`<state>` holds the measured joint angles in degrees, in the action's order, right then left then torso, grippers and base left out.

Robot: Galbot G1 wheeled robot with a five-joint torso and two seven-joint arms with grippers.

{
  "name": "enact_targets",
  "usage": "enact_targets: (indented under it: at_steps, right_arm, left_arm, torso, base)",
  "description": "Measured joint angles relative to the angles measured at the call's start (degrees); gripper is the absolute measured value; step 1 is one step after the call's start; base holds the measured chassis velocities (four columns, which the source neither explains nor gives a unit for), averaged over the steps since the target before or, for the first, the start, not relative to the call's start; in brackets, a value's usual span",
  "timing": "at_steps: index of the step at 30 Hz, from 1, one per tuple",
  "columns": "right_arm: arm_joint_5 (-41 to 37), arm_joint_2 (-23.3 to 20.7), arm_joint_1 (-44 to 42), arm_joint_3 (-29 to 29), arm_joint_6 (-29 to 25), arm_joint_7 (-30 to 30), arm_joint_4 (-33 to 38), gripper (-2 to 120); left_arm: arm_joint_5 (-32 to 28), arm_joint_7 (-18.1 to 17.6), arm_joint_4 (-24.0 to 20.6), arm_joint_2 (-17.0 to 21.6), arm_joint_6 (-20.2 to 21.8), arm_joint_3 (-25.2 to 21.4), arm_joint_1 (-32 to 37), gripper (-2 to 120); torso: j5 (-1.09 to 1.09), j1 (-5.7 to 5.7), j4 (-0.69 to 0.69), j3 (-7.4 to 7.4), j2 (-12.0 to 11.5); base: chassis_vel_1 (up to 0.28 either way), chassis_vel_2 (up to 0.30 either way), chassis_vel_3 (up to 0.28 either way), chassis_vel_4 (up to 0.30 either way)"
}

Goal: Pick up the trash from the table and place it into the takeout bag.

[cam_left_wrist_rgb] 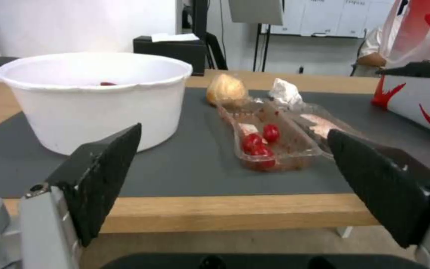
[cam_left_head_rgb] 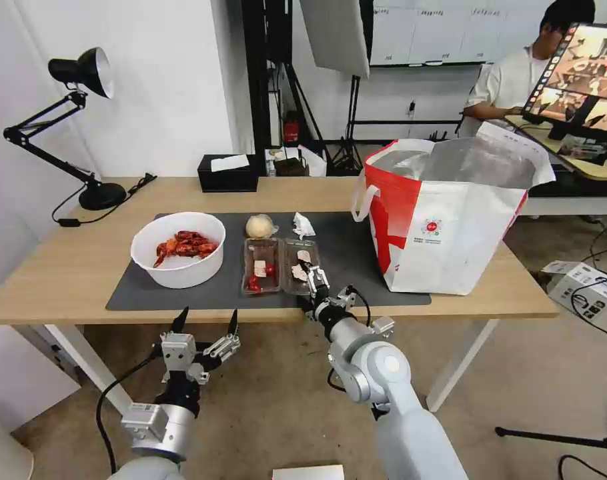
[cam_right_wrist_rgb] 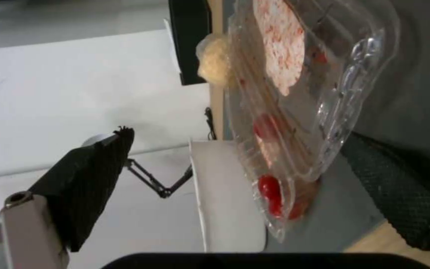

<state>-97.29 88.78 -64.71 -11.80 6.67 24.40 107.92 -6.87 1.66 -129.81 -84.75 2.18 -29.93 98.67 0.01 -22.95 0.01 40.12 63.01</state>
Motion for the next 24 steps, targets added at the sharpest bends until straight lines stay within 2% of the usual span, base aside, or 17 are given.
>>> enact_targets:
  at_steps: [24]
  right_arm:
    - [2.57,-0.09,0.48,0.64,-0.24,-0.10,2.31,100]
  left_arm:
    - [0.17,0.02,-1.21,-0.08,-0.06,-0.28,1.00,100]
  torso:
    - [-0.01,0.04,-0.01,-0.01,0.01]
  base:
    - [0.000,0.000,0.000,0.000]
